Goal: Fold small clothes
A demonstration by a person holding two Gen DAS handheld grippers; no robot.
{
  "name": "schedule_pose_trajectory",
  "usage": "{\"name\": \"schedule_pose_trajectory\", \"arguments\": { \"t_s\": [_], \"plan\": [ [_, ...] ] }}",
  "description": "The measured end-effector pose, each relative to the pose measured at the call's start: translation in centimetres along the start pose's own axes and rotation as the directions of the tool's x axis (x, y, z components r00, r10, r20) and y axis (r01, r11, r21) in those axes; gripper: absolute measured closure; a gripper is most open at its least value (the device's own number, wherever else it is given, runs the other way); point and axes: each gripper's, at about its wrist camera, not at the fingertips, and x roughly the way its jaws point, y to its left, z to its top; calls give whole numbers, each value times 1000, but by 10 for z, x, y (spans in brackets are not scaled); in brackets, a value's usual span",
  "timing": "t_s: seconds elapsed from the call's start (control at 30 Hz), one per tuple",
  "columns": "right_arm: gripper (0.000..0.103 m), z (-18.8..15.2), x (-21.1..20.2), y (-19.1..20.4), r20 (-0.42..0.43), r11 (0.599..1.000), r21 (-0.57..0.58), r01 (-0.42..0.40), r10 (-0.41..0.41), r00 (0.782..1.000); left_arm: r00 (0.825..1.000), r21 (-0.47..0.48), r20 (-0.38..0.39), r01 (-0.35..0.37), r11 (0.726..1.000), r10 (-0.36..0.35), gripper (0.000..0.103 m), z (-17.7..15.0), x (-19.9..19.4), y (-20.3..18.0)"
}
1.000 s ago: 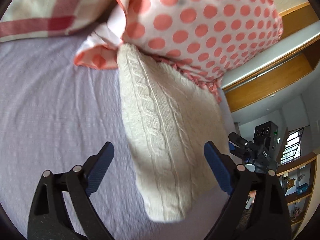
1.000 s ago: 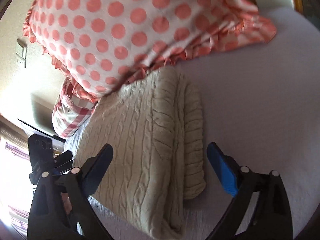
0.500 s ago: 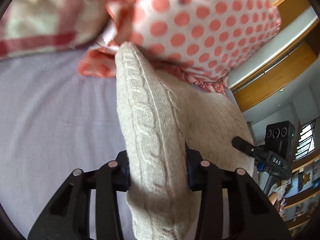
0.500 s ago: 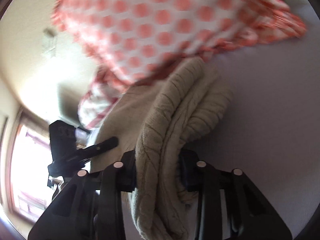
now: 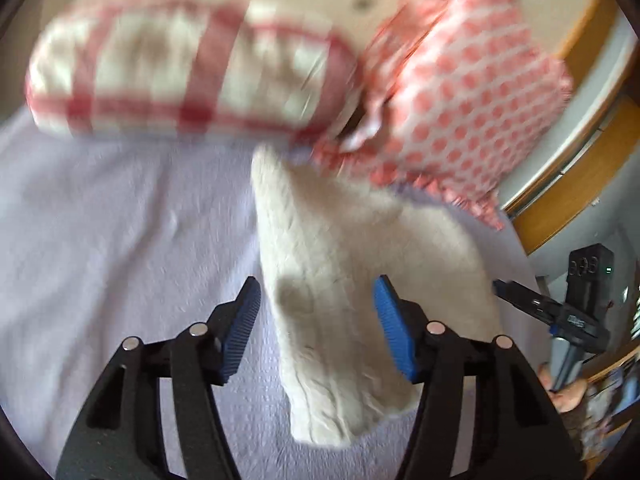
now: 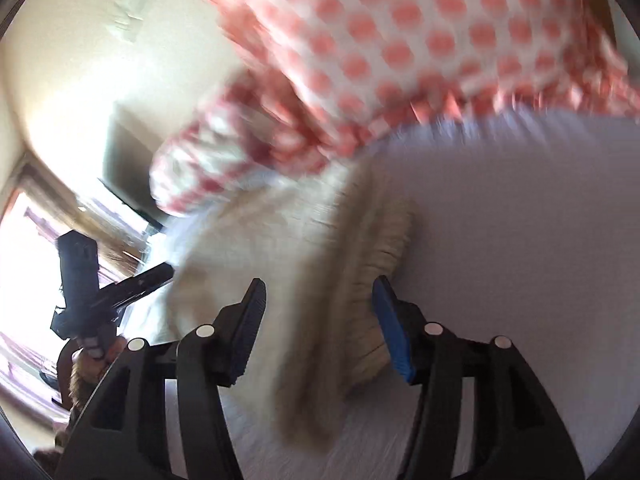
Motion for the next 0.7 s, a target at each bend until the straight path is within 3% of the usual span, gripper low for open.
{"name": "schedule_pose_trajectory", "arguments": {
  "t_s": [0.1,0.2,0.27,0.3,0.33,0.37,0.43,0.5,0.53,0.6,0.63,0.7],
  "plan": [
    [41,-11,-13,32,-2,992,-84,-98,98,995,996,64,61,56,996,-60,42,-1,-20,-25],
    [36,-24,13,55,-91,984,-130,-120,109,990,994,120,23,101,988,-104,40,-5,-2,-56],
    [31,-30,43,51,-139,993,-122,5,-22,990,997,126,-32,79,989,-76,36,-10,16,-60],
    [32,-30,53,45,-156,994,-101,36,-51,986,995,113,-92,53,992,-42,36,-11,36,-58],
    [32,-30,57,34,-136,999,-51,13,-20,991,991,107,-129,33,994,-19,36,-15,46,-54],
    [32,-28,56,29,-122,1000,-9,-11,9,993,992,136,-125,-17,991,34,36,-17,54,-54],
    [32,-27,54,24,-117,999,45,-26,31,993,992,175,-104,-47,984,66,35,-19,50,-64],
    [28,-32,42,32,-88,999,44,-10,14,996,996,153,-93,-3,988,18,35,-22,32,-64],
    [17,-35,34,33,-77,999,32,2,0,997,997,152,-81,15,988,-2,33,-27,18,-63],
    [1,-47,14,45,-39,999,-3,51,-51,998,998,165,-57,-8,986,18,23,-42,-4,-60],
    [1,-55,5,51,-16,995,-21,102,-103,995,998,169,-50,-31,985,40,13,-50,-13,-59],
    [1,-69,-9,55,9,982,-62,179,-179,984,995,162,-41,-82,983,90,10,-74,-31,-50]
  ]
}}
